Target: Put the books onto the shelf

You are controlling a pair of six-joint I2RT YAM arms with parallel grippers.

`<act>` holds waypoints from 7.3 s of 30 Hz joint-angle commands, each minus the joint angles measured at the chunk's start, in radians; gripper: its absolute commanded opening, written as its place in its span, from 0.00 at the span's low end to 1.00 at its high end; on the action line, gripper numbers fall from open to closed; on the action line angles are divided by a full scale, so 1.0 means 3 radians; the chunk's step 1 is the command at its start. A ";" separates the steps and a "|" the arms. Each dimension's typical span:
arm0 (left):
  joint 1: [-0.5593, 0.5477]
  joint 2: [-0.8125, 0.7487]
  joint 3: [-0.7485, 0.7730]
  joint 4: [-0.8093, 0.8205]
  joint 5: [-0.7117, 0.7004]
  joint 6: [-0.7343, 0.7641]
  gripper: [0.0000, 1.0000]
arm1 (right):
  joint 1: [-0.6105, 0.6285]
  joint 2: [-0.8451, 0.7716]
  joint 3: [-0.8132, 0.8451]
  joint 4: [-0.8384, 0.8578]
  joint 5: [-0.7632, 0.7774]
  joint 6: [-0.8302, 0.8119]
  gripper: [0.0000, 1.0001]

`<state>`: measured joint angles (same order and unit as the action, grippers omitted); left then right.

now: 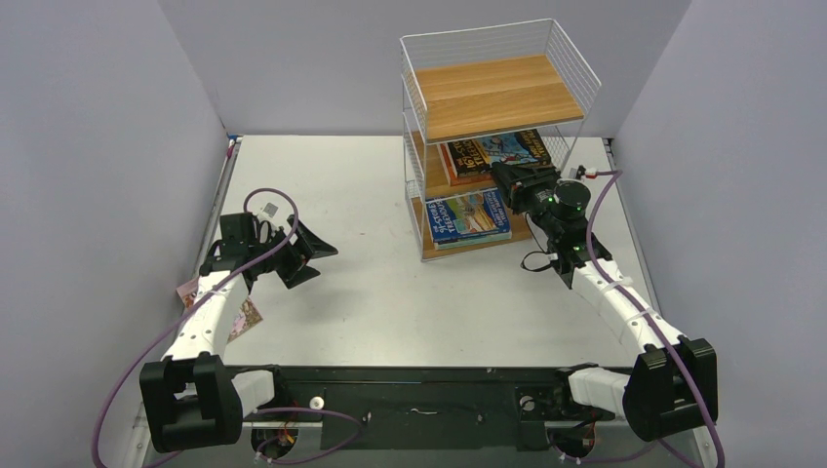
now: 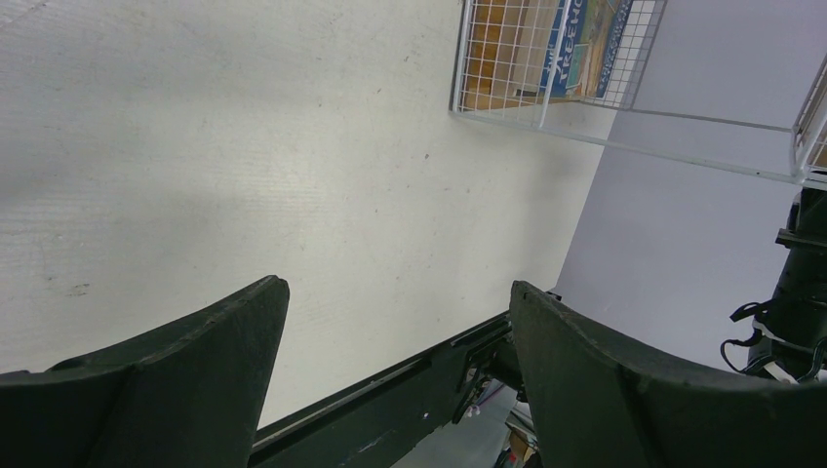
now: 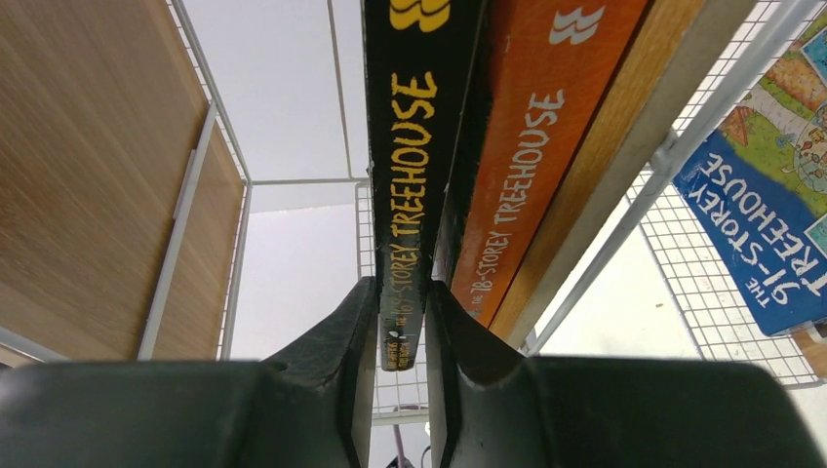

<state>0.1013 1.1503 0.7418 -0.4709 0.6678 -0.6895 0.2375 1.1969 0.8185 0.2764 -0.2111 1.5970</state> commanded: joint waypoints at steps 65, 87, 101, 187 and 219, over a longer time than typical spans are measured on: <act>0.0008 -0.0401 0.0385 -0.1098 -0.3073 0.0146 0.96 | 0.0108 -0.1286 -0.0437 -0.1683 0.0128 -0.1564 0.82; -0.0109 0.0712 0.0885 -0.1334 -0.4594 0.0242 0.96 | 0.0108 -0.1435 -0.0626 -0.2176 0.0397 -0.1995 0.81; 0.0098 0.1899 0.1141 -0.1261 -0.4434 0.0131 0.98 | 0.0039 -0.1262 -0.0404 -0.2225 0.0257 -0.2158 0.80; 0.0834 0.1634 0.0477 -0.0300 -0.2083 -0.0721 0.85 | 0.0041 -0.1174 -0.0166 -0.2422 0.0516 -0.2011 0.73; -0.1099 0.1250 0.1360 -0.1369 -0.2494 -0.0033 0.97 | 0.0136 -0.1453 -0.0502 -0.2460 0.0606 -0.1909 0.73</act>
<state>-0.3183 1.5932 1.2057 -0.7399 0.1368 -0.7994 0.2703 0.7761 0.6750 -0.4751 -0.0402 1.0256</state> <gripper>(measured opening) 0.975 0.729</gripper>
